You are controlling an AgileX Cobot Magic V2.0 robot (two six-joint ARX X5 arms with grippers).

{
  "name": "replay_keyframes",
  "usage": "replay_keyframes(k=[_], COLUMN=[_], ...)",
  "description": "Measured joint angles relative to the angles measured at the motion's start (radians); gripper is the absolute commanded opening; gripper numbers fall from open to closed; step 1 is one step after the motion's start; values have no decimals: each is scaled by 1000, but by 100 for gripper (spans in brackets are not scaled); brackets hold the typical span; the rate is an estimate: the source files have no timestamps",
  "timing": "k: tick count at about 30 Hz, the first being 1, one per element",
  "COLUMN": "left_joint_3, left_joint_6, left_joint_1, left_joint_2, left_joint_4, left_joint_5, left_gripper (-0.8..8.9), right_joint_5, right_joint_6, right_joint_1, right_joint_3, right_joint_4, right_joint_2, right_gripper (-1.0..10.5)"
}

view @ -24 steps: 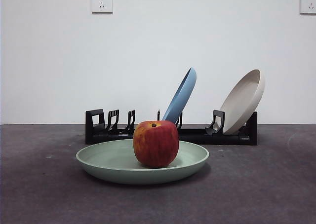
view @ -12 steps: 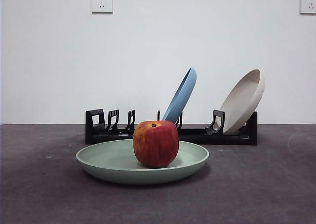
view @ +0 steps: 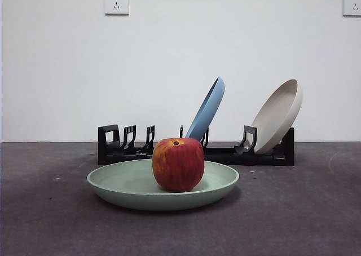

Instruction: Take the green plate from the plate rack,put the plate on the table,take the apple from the table,put the apple in the plate

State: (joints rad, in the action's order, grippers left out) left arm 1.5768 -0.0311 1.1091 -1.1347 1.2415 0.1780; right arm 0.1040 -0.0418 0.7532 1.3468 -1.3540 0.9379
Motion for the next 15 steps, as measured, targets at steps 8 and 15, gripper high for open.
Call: replay_keyframes(k=[8,15], left_joint_3=[0,0], left_joint_6=[0,-25], left_joint_1=[0,-44], left_joint_2=[0,16], left_joint_4=[0,-89], left_joint_5=[0,19], left_gripper=[-3,-3], right_joint_5=[0,0], right_joint_6=[0,0], right_joint_1=[0,0], right_joint_3=[0,0], right_joint_4=[0,0], right_joint_2=[0,0], right_gripper=[-15,-15])
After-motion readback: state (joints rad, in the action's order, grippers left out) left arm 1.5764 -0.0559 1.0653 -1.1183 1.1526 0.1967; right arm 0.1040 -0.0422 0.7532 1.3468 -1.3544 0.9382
